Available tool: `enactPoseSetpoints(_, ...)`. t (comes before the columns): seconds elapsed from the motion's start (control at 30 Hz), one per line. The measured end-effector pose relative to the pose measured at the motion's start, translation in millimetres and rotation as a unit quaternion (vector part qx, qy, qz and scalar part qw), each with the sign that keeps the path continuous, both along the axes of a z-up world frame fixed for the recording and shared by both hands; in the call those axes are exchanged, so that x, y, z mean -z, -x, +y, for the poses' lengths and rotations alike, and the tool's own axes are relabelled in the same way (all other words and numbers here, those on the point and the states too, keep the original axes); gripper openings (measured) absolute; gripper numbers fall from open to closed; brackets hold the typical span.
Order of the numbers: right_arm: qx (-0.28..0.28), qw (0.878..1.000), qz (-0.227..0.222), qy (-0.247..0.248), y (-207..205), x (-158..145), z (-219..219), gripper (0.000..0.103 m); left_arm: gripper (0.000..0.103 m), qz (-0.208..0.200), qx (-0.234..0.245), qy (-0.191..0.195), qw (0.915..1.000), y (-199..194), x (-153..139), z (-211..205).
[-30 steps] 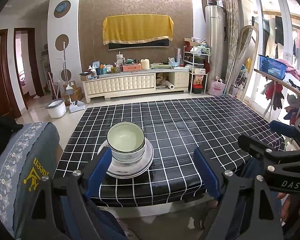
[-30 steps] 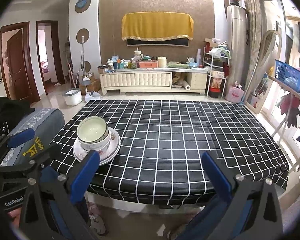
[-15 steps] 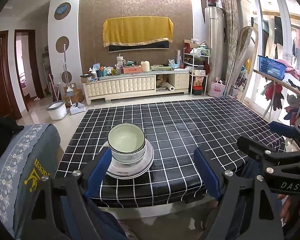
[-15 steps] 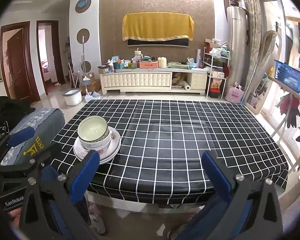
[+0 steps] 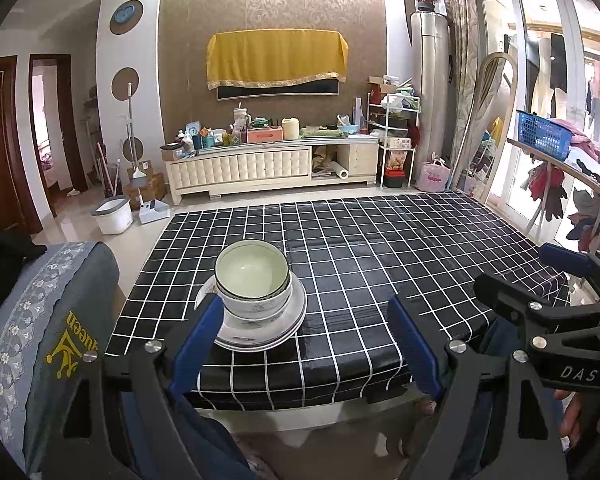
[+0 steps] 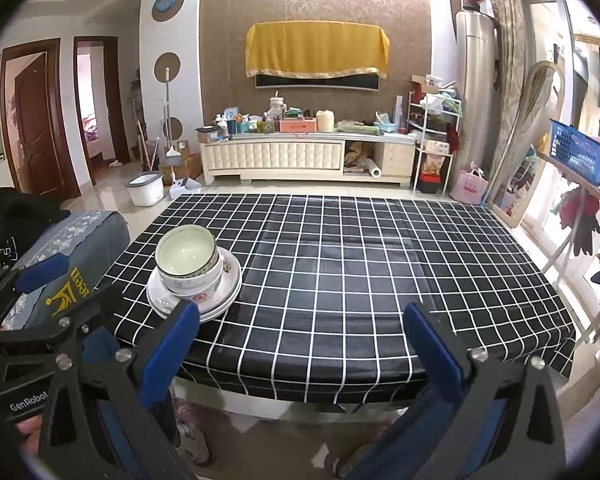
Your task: Organize plates and bowls
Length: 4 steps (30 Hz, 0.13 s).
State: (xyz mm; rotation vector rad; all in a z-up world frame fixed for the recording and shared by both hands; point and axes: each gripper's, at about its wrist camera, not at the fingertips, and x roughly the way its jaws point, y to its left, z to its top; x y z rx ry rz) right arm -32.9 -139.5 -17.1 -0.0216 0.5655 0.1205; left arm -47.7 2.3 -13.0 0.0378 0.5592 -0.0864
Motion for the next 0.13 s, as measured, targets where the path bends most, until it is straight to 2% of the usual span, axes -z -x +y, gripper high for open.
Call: enactPoseSetpoints(0.13,0.001,1.000,0.001,-0.002,-0.1,0.6,-1.6,0.103,0.082,0.000,-0.001,-0.003,1.0000,1.5,0.5,-1.7)
